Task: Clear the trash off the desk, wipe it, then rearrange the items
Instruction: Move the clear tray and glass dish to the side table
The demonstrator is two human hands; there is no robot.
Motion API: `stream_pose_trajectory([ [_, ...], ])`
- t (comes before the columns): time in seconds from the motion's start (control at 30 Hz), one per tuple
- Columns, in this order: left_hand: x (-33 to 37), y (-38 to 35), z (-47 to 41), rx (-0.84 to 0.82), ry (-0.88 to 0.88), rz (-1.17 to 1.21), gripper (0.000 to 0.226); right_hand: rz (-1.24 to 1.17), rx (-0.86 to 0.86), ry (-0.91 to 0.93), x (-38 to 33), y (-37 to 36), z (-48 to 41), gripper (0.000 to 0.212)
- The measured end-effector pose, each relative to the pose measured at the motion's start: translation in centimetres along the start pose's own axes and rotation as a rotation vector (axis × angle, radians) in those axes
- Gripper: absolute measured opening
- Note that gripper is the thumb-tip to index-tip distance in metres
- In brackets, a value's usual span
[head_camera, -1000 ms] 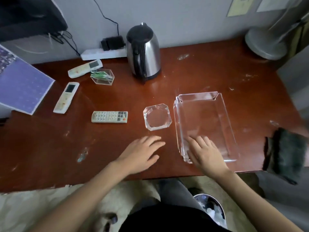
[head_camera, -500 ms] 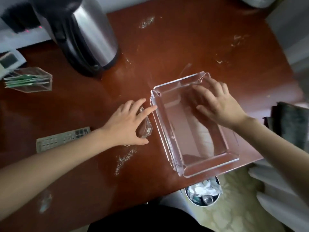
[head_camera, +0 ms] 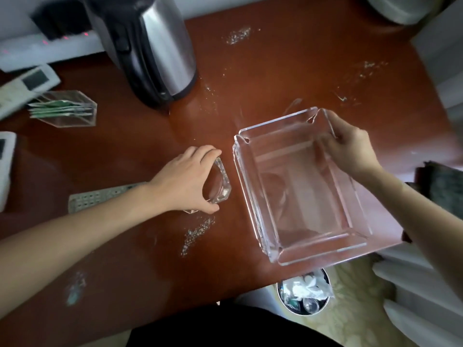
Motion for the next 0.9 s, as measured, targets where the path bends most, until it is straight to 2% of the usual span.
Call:
stream_pose_trajectory([
  [0.13,-1.9,1.5,3.4,0.032,0.003,0.045,0.116,0.004,0.031,0.045,-2.9,-0.1,0.8,0.049],
  [0.33,-7.9,2.4,11.1,0.085,0.038,0.044,0.116,-0.121,0.011,0.063,-10.7,-2.7,2.9,0.05],
  [0.5,-14.0,1.5,19.7,0.111,0.032,0.02,0.114,-0.26,0.033,0.078,-20.1,-7.6,6.6,0.044],
  [0.63,-18.7,-0.2,27.2,0.109,-0.026,-0.005,0.114,-0.244,0.089,0.065,-27.5,-12.1,10.9,0.05],
  [0.9,-26.3,-2.9,38.5,0.079,-0.006,0.029,0.114,-0.31,0.09,0.014,-37.0,-19.4,17.0,0.049],
])
Point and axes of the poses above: each hand's wrist, its own z-axis away from the middle knuckle, its own y-axis out of the back of the hand, x = y × z, the point moved 9 cm from there along -z, towards the middle knuckle, and after that the axes turned 8 degrees about -x, right-handed, at the moved point
